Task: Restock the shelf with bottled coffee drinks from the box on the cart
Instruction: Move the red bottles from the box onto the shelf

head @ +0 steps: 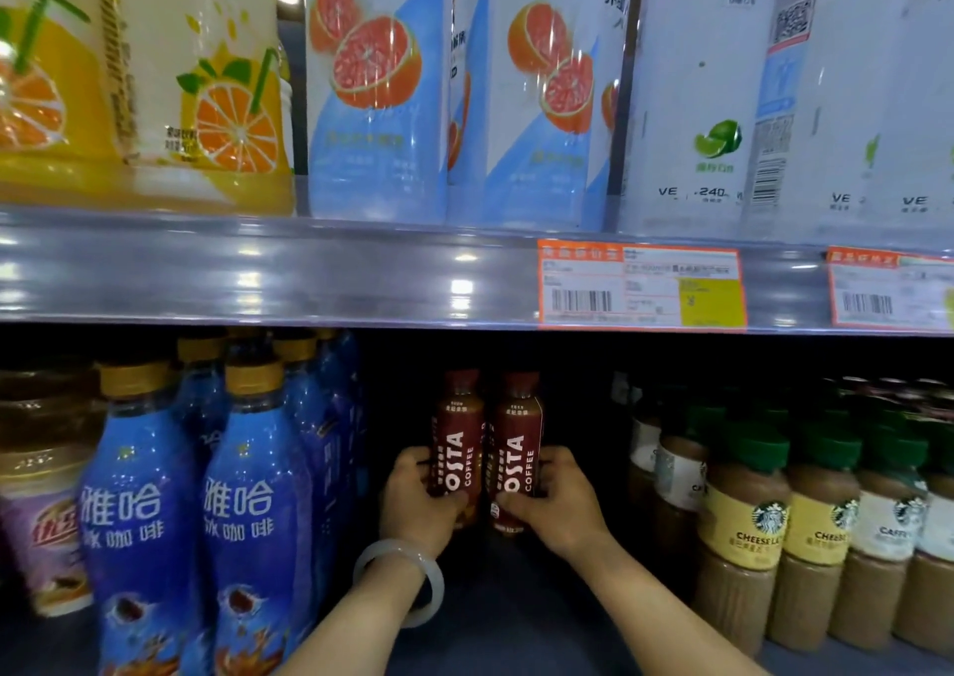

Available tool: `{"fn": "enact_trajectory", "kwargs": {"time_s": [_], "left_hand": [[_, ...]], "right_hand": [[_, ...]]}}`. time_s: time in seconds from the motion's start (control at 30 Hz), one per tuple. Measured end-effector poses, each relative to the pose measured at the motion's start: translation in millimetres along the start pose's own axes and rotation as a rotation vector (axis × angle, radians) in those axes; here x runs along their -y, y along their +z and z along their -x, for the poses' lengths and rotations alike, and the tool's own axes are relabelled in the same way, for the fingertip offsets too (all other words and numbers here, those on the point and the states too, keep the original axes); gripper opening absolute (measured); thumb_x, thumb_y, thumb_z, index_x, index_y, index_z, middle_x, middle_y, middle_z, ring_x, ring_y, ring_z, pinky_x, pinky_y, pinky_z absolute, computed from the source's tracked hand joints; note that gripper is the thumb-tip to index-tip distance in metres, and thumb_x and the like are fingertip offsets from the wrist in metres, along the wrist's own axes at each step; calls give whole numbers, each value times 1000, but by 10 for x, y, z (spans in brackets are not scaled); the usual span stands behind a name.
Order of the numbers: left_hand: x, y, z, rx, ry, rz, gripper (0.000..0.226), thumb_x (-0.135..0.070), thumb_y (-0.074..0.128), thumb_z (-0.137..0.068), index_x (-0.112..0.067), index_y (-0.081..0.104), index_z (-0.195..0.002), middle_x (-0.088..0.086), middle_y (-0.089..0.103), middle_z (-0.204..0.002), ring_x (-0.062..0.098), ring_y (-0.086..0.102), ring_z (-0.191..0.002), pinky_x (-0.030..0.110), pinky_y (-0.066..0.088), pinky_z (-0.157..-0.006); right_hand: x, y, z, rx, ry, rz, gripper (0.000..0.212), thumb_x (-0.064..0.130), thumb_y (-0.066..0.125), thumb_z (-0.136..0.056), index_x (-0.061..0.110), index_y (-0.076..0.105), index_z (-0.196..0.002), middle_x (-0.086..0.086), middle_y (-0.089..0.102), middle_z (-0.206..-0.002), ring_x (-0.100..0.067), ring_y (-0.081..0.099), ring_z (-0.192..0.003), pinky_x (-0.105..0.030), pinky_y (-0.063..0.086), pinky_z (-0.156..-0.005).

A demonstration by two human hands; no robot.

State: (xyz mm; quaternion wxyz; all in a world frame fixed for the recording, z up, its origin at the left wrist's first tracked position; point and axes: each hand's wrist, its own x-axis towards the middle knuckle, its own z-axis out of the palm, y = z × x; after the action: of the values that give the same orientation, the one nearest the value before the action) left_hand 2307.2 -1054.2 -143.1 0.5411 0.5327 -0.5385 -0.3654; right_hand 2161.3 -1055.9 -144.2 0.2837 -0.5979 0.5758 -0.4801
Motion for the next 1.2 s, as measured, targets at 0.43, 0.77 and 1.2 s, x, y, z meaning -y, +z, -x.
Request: {"fn": "enact_trajectory", "kwargs": {"time_s": [0.43,0.77,1.2], "left_hand": [[-46,94,-25,-12,41,-9,57,-10,69,-80,-11,44,-132,5,59,-116,8,49,-90,9,37,-57],[-21,89,1,-17,52,-31,58,-11,68,-82,-12,43,-134,4,57,-123,7,48,-94,6,38,-47],[-126,25,104,-28,-24,-211,75,-14,75,-76,-11,34,-139,8,54,-131,23,54,-118,26,41,-88]], "right_hand": [[-24,22,-35,-13,-16,-29,60,14,75,-76,10,42,-127,14,50,-92,1,50,-83,-9,43,-67],[-17,30,-33,-34,-15,-12,61,15,74,-78,10,41,-129,6,54,-104,-5,52,-93,-15,43,-76],[30,-36,40,30,51,49,72,19,76,-75,9,35,-133,-6,53,-126,-14,55,-106,-18,46,-81]]}}
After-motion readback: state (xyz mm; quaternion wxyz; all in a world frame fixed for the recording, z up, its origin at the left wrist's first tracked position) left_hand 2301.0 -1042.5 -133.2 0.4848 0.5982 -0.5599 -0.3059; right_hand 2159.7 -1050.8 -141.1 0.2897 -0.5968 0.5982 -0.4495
